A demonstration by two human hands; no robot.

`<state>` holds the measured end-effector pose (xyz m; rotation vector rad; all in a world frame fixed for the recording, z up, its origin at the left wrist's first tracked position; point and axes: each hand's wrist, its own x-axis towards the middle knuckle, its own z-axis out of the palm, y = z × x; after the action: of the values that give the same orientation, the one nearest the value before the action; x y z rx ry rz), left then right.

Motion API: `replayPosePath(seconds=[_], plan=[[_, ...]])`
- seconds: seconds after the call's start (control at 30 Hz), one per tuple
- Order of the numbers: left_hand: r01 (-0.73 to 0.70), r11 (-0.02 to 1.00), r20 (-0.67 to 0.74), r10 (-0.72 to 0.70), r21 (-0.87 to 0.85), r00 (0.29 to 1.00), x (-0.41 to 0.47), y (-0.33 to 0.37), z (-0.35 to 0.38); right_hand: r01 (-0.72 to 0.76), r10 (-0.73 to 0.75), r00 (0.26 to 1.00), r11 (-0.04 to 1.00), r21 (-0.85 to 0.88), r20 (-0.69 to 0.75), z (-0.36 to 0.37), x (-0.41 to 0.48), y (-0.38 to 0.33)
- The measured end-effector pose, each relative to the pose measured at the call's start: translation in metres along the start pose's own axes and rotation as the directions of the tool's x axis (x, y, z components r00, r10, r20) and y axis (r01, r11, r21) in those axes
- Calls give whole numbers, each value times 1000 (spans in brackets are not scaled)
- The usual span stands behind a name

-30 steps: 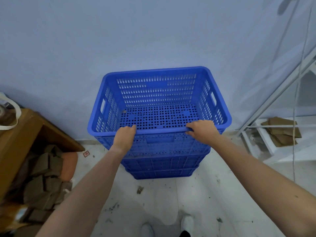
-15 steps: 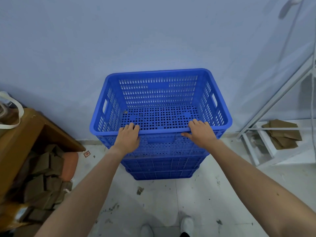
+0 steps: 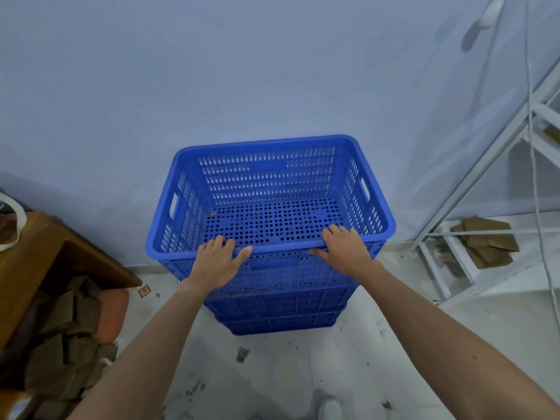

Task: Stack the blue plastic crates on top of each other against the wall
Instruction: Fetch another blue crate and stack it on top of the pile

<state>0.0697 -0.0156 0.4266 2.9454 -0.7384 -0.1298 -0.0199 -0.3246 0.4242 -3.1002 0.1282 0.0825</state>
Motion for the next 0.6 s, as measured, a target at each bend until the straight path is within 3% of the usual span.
replayPosePath(seconds=[0.2, 0.3, 0.4, 0.6], plan=[[67, 997, 42, -66, -42, 997, 3, -20, -5, -54, 51, 998, 995, 83, 31, -5, -3, 17], [155, 988, 4, -156, 13, 988, -2, -43, -10, -137, 137, 990, 976, 170, 8, -8, -8, 35], [300, 953, -46, -298, 36, 953, -9, -72, -15, -201, 207, 978, 969, 147, -26, -10, -13, 57], [515, 849, 122, -502, -118, 856, -24, -95, -21, -307, 313, 950, 942, 137, -23, -10, -22, 83]])
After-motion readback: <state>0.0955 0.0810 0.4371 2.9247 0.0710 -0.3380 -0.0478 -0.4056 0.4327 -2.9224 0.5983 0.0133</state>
